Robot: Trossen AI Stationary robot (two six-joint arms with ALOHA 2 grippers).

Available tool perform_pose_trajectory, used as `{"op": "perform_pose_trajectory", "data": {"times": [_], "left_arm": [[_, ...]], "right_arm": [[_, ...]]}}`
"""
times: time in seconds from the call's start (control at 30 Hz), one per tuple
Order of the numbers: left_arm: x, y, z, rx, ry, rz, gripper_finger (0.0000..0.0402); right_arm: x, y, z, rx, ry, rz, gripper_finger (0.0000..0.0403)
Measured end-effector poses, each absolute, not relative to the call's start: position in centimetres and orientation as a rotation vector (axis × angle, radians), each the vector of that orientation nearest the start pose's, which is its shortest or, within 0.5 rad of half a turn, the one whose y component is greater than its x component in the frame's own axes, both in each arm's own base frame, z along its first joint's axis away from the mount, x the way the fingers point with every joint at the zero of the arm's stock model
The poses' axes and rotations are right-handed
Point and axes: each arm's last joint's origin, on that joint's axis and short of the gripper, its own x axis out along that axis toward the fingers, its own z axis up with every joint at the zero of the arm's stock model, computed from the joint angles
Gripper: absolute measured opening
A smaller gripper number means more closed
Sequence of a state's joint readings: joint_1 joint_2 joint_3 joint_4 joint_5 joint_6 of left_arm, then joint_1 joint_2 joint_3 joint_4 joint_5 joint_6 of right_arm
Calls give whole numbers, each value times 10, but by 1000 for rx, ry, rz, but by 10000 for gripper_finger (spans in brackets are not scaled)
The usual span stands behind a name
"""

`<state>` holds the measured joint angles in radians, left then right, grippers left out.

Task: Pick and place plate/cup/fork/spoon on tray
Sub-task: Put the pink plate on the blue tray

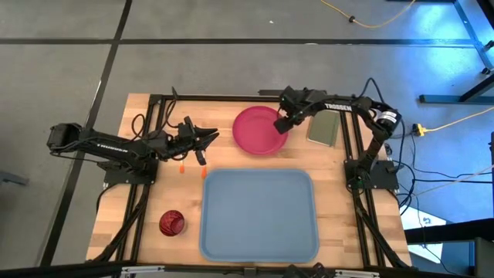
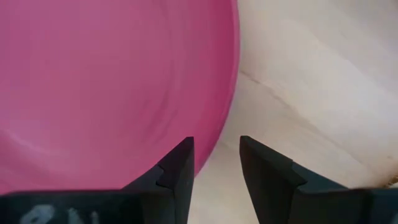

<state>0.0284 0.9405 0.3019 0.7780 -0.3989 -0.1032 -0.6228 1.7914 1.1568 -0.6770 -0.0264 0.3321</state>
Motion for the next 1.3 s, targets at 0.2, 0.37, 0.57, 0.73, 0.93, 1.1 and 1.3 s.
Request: {"op": "perform_pose_trajectory", "data": {"times": [0.2,0.37,0.57,0.73,0.93,1.1,1.3], "left_arm": [[190,17,232,-127,-160,419,72],[190,17,232,-127,-160,419,73],[190,17,232,-127,-160,419,73],[190,17,232,-127,-161,419,73],[190,17,232,-127,-161,418,73],[190,17,232,-127,-161,419,73],[190,16,232,-127,-161,418,73]], "right_arm": [[276,-192,164,735,1193,-734,134],[283,-185,155,738,1221,-724,134],[291,-177,147,695,1251,-680,134],[297,-175,147,677,1222,-666,131],[300,-171,148,665,1211,-652,94],[306,-170,149,656,1169,-636,30],[311,-171,151,644,1107,-623,15]]}}
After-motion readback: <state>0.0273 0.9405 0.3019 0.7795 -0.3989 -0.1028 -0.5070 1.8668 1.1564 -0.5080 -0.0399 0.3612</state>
